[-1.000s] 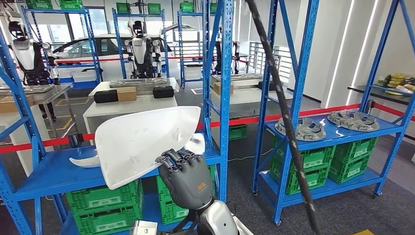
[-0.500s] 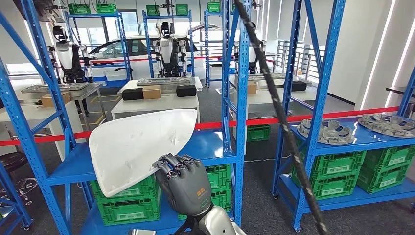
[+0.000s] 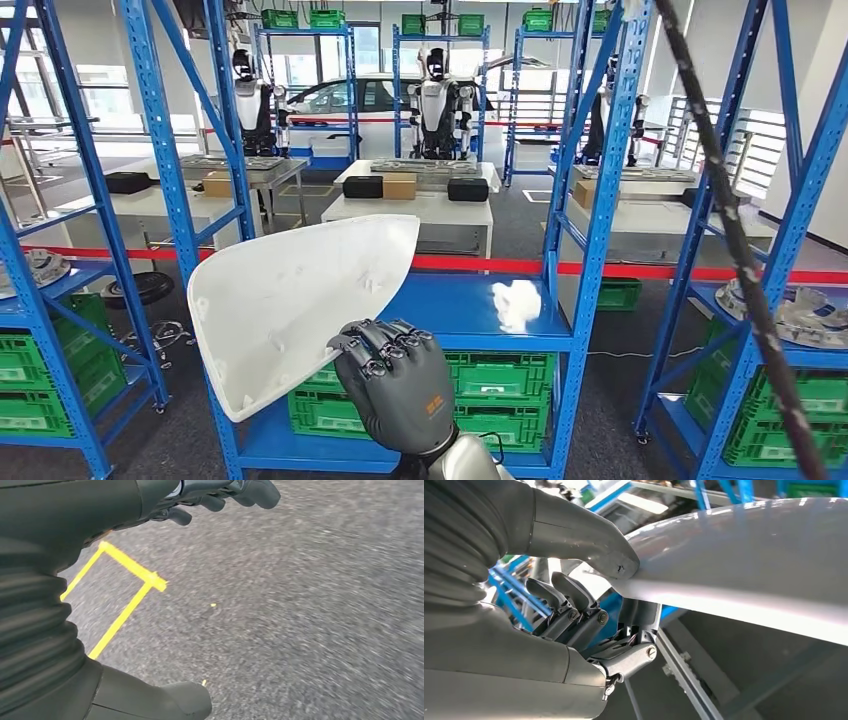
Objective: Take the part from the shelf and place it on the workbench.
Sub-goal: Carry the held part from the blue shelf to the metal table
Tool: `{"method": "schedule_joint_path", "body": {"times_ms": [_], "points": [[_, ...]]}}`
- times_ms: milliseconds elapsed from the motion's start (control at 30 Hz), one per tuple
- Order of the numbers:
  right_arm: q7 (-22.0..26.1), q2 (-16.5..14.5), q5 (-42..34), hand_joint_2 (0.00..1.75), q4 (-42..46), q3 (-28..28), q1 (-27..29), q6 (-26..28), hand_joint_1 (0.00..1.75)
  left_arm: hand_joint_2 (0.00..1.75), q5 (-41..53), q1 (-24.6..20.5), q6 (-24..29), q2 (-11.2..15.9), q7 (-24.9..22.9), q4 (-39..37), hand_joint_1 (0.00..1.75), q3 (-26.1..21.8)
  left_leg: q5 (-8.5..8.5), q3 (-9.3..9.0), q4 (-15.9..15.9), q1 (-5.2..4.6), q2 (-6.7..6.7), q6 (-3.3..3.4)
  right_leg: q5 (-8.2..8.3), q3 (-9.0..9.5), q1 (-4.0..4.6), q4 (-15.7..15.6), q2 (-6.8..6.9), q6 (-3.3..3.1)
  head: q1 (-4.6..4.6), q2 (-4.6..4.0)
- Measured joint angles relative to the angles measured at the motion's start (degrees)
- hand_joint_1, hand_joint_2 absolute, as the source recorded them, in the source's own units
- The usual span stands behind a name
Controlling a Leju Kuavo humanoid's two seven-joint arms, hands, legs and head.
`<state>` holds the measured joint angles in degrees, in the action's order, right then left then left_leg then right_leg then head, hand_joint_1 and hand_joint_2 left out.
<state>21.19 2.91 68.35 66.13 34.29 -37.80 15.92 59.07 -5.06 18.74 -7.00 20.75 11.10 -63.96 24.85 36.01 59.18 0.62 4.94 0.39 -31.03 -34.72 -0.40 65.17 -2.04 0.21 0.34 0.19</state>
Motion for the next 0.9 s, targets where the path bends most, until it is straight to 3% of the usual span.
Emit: {"method": "schedule_joint_path", "body": {"times_ms": [33, 100, 167, 233, 300, 333, 367, 400, 433, 500, 567, 600, 667, 700, 767, 800, 833, 867, 900], "points": [[-0.3, 0.1, 0.2, 1.75, 0.5, 0.0, 0.3, 0.3, 1.69, 1.75, 0.2, 0.0, -0.1, -0.1, -0.3, 0.0, 0.00, 0.0, -0.09, 0.10, 0.1, -0.01, 0.72, -0.27, 1.14, 1.45, -0.03, -3.2, -0.93, -0.17, 0.00, 0.01], [-1.2, 0.3, 1.0, 1.75, 1.9, 0.0, 1.7, 0.6, 1.69, 1.75, 0.9, 0.1, -0.3, -0.1, -0.8, 0.0, 0.00, 0.0, -0.44, 0.39, -0.1, 0.11, 1.96, -1.06, 1.50, 2.48, 0.11, -5.7, -1.68, -0.52, -0.09, 0.01], [-2.1, 0.3, 2.3, 1.75, 3.8, -0.1, 3.4, 0.7, 1.69, 1.75, 1.5, 0.4, -0.7, -0.1, -0.9, -0.1, 0.00, 0.0, -0.83, 0.73, -0.4, 0.24, 2.91, -1.82, 1.96, 2.72, 0.09, -6.2, -0.36, -1.07, -0.14, 0.01], [-2.9, 0.3, 3.5, 1.75, 5.7, -0.1, 5.2, 0.7, 1.69, 1.75, 2.1, 0.6, -1.0, -0.1, -0.8, -0.1, 0.00, 0.1, 0.27, 1.77, 1.2, -0.01, 0.97, -2.31, 2.43, 3.12, -0.20, -6.8, 1.00, -1.83, -0.33, 0.00], [-3.9, 0.4, 4.8, 1.75, 7.6, -0.3, 7.4, 0.7, 1.69, 1.75, 2.8, 0.6, -1.2, 0.0, -0.4, -0.2, 0.00, 0.3, 3.76, 4.71, 7.5, -0.14, -2.74, -2.72, 2.59, 3.25, -0.19, -7.1, 2.49, -2.30, -0.56, -0.01], [-4.3, 0.5, 5.3, 1.75, 8.6, -0.5, 8.8, 0.6, 1.69, 1.75, 3.1, 0.5, -1.3, 0.1, -0.3, -0.2, 0.00, 0.4, 5.55, 6.49, 11.5, -0.05, -3.84, -2.96, 2.55, 3.24, -0.14, -7.1, 3.32, -2.37, -0.58, 0.00], [-4.7, 0.7, 5.8, 1.75, 9.6, -0.7, 10.1, 0.5, 1.69, 1.75, 3.4, 0.4, -1.5, 0.1, -0.2, -0.2, 0.00, 0.7, 6.62, 7.77, 14.5, 0.08, -4.39, -3.15, 2.50, 3.22, -0.11, -7.1, 4.15, -2.40, -0.61, 0.00], [-4.9, 0.8, 6.2, 1.75, 10.6, -0.9, 11.5, 0.4, 1.69, 1.75, 3.6, 0.4, -1.6, 0.2, -0.1, -0.2, 0.00, 0.9, 6.66, 8.03, 15.5, 0.22, -4.65, -3.30, 2.45, 3.22, -0.12, -7.1, 4.96, -2.38, -0.64, 0.01], [-5.1, 0.9, 6.6, 1.75, 11.7, -1.0, 12.6, 0.3, 1.69, 1.75, 3.7, 0.4, -1.7, 0.2, 0.0, -0.2, 0.00, 1.1, 5.70, 7.05, 14.1, 0.35, -4.93, -3.40, 2.38, 3.25, -0.15, -7.1, 5.70, -2.28, -0.66, 0.01], [-5.5, 1.1, 7.2, 1.75, 13.9, -1.4, 14.8, -0.1, 1.69, 1.75, 4.0, 0.3, -1.7, 0.2, 0.1, -0.1, 0.00, 1.3, 2.72, 2.34, 6.1, 0.41, -6.92, -3.39, 2.11, 3.45, -0.14, -7.0, 7.06, -1.87, -0.69, 0.01], [-5.8, 1.4, 7.8, 1.75, 16.2, -1.6, 16.7, -0.4, 1.69, 1.75, 4.2, 0.2, -1.8, 0.2, 0.1, -0.1, 0.00, 1.5, 1.27, -1.17, 0.2, 0.16, -8.93, -2.78, 1.77, 3.68, 0.14, -6.9, 8.12, -1.23, -0.62, 0.01], [-5.9, 1.6, 8.0, 1.75, 17.1, -1.7, 17.5, -0.5, 1.69, 1.75, 4.3, 0.1, -1.8, 0.2, 0.1, -0.1, 0.00, 1.6, 1.39, -1.49, -0.5, 0.00, -9.22, -2.36, 1.68, 3.80, 0.32, -6.9, 8.58, -0.90, -0.56, 0.00], [-6.0, 1.8, 8.4, 1.75, 18.7, -1.8, 19.0, -0.5, 1.69, 1.75, 4.4, 0.2, -1.8, 0.1, -0.1, -0.2, 0.00, 1.6, 1.22, -1.44, -0.5, -0.07, -7.87, -1.46, 1.52, 4.14, 0.32, -7.0, 9.53, -0.20, -0.44, 0.00], [-6.0, 1.9, 8.5, 1.75, 19.4, -1.8, 19.6, -0.6, 1.69, 1.75, 4.4, 0.3, -1.8, 0.1, -0.1, -0.2, 0.00, 1.6, 1.11, -1.49, -0.7, 0.01, -7.25, -1.03, 1.10, 4.19, 0.18, -6.7, 8.98, 0.18, -0.40, -0.01], [-6.0, 2.1, 8.6, 1.75, 20.5, -2.0, 20.6, -0.5, 1.69, 1.75, 4.3, 0.2, -1.8, 0.0, -0.2, -0.2, 0.00, 1.6, 0.78, -1.59, -1.1, 0.24, -5.94, -0.22, -1.36, 2.79, -0.14, -3.1, 5.86, 0.71, -0.26, 0.00], [-5.9, 2.4, 8.7, 1.75, 20.9, -2.1, 21.2, -0.5, 1.69, 1.75, 4.2, 0.1, -1.8, 0.0, -0.4, -0.2, 0.00, 1.6, 0.69, -1.50, -1.1, 0.23, -5.25, 0.01, -3.27, 1.14, -0.22, 0.6, 3.92, 0.79, -0.18, 0.00], [-5.8, 2.6, 8.8, 1.75, 21.1, -2.2, 21.8, -0.5, 1.69, 1.75, 4.1, 0.1, -1.8, 0.0, -0.5, -0.2, 0.00, 1.6, 0.62, -1.36, -1.1, 0.19, -4.47, 0.18, -5.11, -0.94, -0.21, 4.8, 2.80, 0.79, -0.12, 0.01], [-5.6, 2.8, 8.9, 1.75, 21.2, -2.3, 22.4, -0.4, 1.69, 1.75, 3.8, 0.1, -1.8, 0.0, -0.7, -0.2, 0.00, 1.6, 0.58, -1.22, -1.0, 0.13, -3.63, 0.25, -6.26, -2.78, -0.19, 8.3, 2.28, 0.74, -0.07, 0.01], [-5.3, 3.0, 9.0, 1.75, 21.4, -2.3, 23.0, -0.4, 1.69, 1.75, 3.6, 0.2, -1.8, 0.0, -1.0, -0.2, 0.00, 1.6, 0.54, -1.12, -0.9, 0.06, -2.76, 0.26, -6.31, -3.77, -0.16, 9.9, 2.09, 0.63, -0.07, 0.01]]}}
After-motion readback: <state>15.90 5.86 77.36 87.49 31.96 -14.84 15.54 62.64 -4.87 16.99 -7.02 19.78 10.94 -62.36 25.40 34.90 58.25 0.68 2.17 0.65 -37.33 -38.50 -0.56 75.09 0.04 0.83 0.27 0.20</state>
